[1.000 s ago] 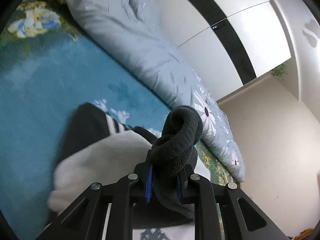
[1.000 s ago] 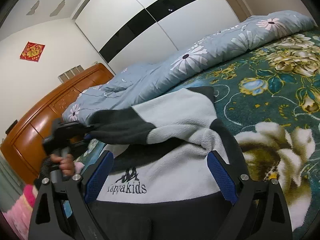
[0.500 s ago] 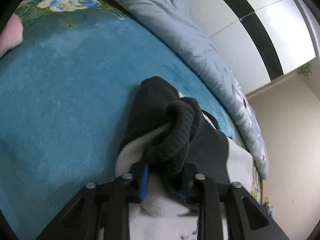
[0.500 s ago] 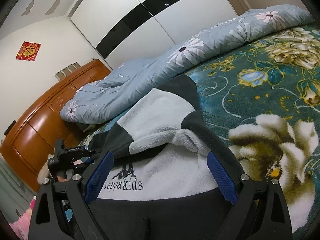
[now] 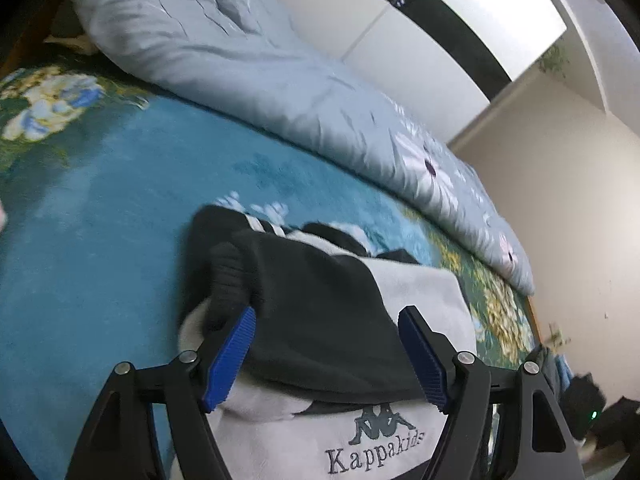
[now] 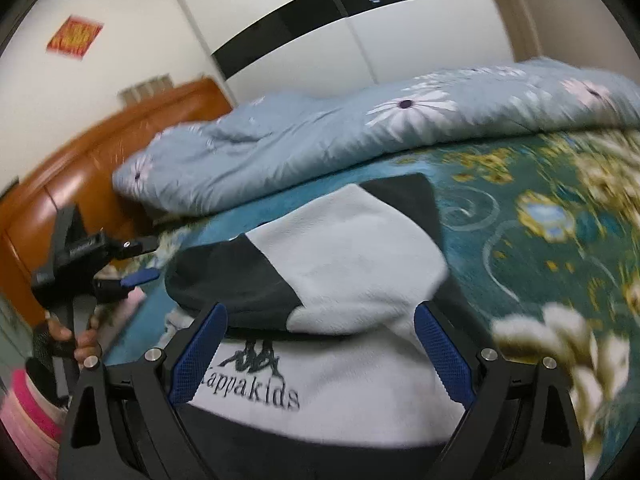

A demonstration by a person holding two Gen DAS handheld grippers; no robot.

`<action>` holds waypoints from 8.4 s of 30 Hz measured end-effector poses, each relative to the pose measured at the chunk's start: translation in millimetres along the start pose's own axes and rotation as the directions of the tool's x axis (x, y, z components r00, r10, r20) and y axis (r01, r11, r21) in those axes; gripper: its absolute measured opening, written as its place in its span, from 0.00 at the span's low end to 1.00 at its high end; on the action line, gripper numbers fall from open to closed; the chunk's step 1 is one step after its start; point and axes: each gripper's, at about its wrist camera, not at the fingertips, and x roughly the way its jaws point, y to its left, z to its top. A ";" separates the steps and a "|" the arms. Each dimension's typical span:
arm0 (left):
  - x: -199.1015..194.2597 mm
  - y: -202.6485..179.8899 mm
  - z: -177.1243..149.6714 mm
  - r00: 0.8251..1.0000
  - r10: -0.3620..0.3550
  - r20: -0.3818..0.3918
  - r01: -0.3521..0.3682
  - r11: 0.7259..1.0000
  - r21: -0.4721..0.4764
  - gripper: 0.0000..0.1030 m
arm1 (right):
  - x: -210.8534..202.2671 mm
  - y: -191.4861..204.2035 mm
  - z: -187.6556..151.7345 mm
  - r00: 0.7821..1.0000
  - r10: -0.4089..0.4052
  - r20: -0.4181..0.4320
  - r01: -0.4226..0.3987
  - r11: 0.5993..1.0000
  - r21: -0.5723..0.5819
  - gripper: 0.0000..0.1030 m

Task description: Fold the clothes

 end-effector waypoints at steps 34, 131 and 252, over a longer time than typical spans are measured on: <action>-150.8 -53.1 -148.0 0.976 -0.015 0.218 -0.030 0.979 0.200 1.00 | -99.9 27.1 -93.5 0.997 0.032 0.068 -0.038 0.996 0.084 0.93; -164.8 57.0 -206.3 0.960 -0.264 -0.093 0.217 0.912 -0.347 0.11 | -157.8 -93.2 -123.9 0.916 0.401 0.011 -0.340 0.761 0.553 0.15; -21.2 84.0 -10.6 0.973 0.067 -0.222 -0.074 0.997 -0.023 0.29 | 35.9 -121.1 7.3 0.931 0.269 -0.246 -0.112 0.853 0.509 0.48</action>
